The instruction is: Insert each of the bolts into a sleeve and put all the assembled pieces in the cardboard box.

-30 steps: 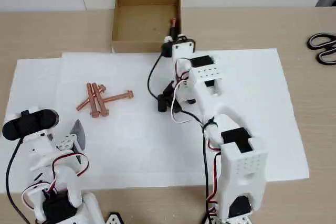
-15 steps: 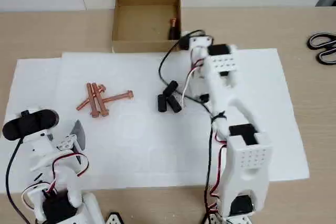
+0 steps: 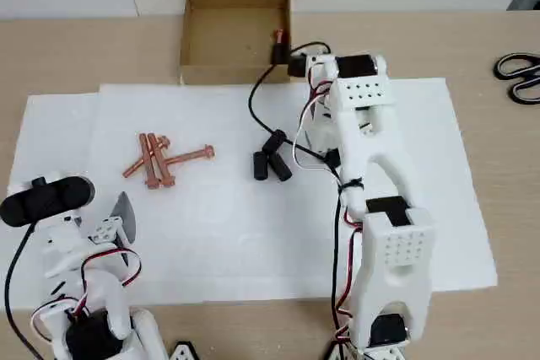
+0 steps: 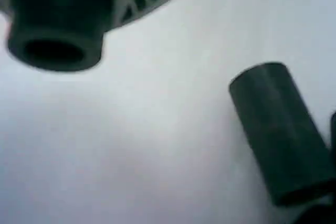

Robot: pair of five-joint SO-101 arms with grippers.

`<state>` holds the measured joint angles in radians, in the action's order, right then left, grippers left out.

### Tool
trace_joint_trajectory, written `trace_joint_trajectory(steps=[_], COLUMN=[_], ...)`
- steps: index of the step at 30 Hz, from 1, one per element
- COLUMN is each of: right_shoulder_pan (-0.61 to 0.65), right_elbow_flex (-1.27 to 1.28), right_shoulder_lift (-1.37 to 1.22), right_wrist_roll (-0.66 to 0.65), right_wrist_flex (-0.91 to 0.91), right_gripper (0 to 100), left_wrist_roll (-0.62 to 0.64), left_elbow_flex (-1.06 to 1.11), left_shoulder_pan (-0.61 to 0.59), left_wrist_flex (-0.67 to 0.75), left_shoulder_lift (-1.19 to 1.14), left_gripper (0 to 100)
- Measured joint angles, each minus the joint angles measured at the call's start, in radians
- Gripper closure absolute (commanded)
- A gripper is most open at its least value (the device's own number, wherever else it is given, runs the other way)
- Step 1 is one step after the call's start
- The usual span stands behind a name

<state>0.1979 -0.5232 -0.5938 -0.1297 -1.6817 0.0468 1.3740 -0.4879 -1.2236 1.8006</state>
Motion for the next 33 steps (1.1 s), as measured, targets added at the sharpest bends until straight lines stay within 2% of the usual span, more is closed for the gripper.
trace_joint_trajectory(steps=[4, 10, 33], right_shoulder_pan=[0.000, -0.003, 0.005], right_elbow_flex=[0.000, -0.008, -0.020], right_shoulder_lift=[-0.097, -0.135, -0.138], right_wrist_roll=[0.000, 0.000, -0.003], right_wrist_flex=[0.029, 0.040, 0.020], right_gripper=[99.3, 91.4, 86.7], left_wrist_roll=[0.000, 0.000, 0.000], left_elbow_flex=[0.000, 0.000, 0.000], left_shoulder_pan=[0.000, 0.000, 0.000], left_wrist_flex=[0.000, 0.000, 0.000], left_shoulder_lift=[0.000, 0.000, 0.000], left_gripper=[75, 75, 75])
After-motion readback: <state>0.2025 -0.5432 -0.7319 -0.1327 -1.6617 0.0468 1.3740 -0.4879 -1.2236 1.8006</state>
